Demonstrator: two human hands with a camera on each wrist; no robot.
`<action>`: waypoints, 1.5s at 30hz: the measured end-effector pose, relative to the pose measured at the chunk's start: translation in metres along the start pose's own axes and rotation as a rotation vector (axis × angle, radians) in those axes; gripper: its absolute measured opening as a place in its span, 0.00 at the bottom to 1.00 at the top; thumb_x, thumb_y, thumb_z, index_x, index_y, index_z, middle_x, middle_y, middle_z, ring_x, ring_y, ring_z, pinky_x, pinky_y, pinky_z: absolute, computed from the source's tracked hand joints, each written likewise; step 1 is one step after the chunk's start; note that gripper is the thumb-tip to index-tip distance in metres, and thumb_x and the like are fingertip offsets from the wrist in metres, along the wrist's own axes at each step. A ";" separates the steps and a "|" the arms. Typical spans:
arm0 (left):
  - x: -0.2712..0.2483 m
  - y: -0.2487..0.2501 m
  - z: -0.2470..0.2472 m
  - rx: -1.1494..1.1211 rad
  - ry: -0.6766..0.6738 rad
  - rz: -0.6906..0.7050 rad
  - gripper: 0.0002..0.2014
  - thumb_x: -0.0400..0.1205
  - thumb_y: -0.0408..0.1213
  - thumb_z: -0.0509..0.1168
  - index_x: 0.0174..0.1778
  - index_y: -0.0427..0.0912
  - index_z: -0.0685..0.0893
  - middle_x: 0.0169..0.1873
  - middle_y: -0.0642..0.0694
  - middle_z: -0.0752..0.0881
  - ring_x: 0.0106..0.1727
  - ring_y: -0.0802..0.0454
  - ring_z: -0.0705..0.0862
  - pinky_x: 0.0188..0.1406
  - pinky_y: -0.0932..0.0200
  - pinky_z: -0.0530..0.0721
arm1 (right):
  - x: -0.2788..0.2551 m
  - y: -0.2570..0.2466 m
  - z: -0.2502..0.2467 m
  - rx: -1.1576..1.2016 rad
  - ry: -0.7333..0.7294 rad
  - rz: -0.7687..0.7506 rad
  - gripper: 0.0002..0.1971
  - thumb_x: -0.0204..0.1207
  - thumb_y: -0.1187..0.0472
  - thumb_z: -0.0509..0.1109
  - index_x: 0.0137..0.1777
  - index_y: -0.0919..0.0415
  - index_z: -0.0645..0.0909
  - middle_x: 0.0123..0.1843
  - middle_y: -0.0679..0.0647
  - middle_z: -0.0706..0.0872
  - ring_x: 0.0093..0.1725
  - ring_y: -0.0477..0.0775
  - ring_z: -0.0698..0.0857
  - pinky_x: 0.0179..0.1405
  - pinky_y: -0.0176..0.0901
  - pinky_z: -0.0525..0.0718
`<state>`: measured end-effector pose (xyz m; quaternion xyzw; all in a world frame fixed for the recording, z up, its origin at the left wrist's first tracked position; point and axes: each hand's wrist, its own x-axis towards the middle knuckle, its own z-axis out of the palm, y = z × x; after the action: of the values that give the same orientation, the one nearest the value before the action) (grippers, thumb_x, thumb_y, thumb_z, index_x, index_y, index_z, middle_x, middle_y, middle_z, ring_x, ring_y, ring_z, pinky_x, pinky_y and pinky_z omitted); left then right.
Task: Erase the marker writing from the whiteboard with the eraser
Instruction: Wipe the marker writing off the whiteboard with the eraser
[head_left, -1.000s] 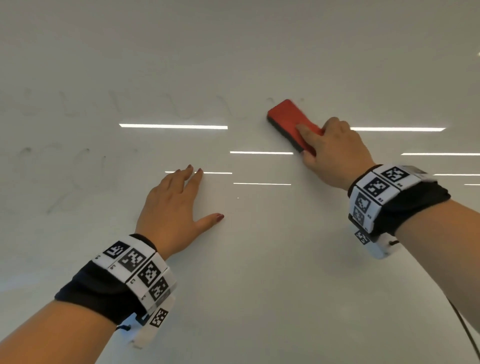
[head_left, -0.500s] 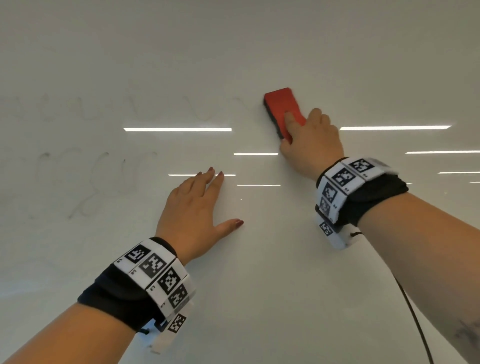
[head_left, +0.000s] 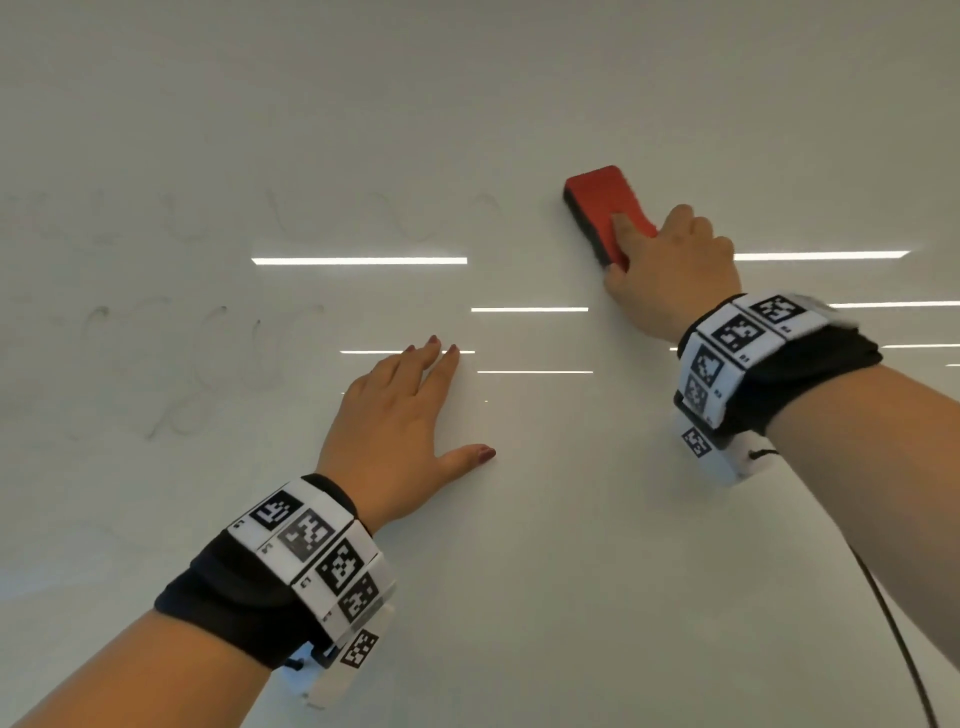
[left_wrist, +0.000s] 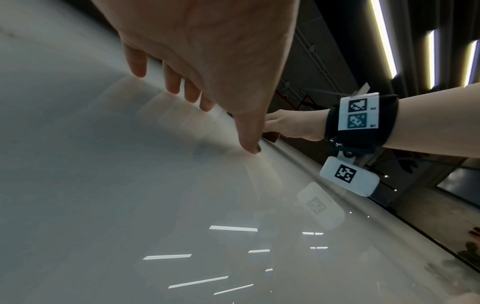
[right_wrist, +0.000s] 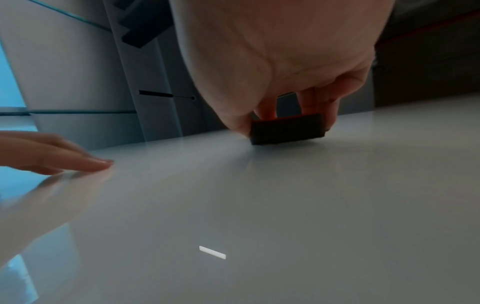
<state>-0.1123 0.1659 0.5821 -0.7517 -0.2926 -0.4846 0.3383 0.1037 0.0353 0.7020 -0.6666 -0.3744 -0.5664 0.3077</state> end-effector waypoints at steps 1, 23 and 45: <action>0.000 -0.002 0.000 0.006 -0.002 0.012 0.48 0.70 0.76 0.43 0.83 0.53 0.42 0.83 0.53 0.47 0.81 0.52 0.50 0.78 0.53 0.54 | 0.005 0.000 0.000 0.019 -0.002 0.045 0.27 0.82 0.51 0.54 0.81 0.54 0.58 0.63 0.68 0.71 0.60 0.68 0.73 0.55 0.56 0.70; -0.004 -0.006 0.000 -0.023 0.023 0.043 0.47 0.71 0.74 0.44 0.83 0.53 0.42 0.83 0.53 0.46 0.82 0.52 0.48 0.79 0.54 0.50 | -0.015 -0.045 -0.004 0.002 -0.011 -0.167 0.29 0.82 0.48 0.53 0.82 0.49 0.54 0.61 0.64 0.70 0.57 0.64 0.72 0.46 0.52 0.68; -0.007 -0.010 -0.001 -0.047 0.063 0.060 0.47 0.73 0.73 0.53 0.83 0.50 0.51 0.82 0.52 0.53 0.81 0.52 0.54 0.78 0.54 0.53 | -0.011 -0.104 -0.008 -0.023 -0.001 -0.311 0.29 0.81 0.49 0.53 0.82 0.50 0.55 0.67 0.63 0.68 0.62 0.64 0.71 0.48 0.52 0.68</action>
<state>-0.1236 0.1703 0.5784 -0.7524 -0.2474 -0.5044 0.3439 0.0102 0.0825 0.6915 -0.6044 -0.4669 -0.6111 0.2082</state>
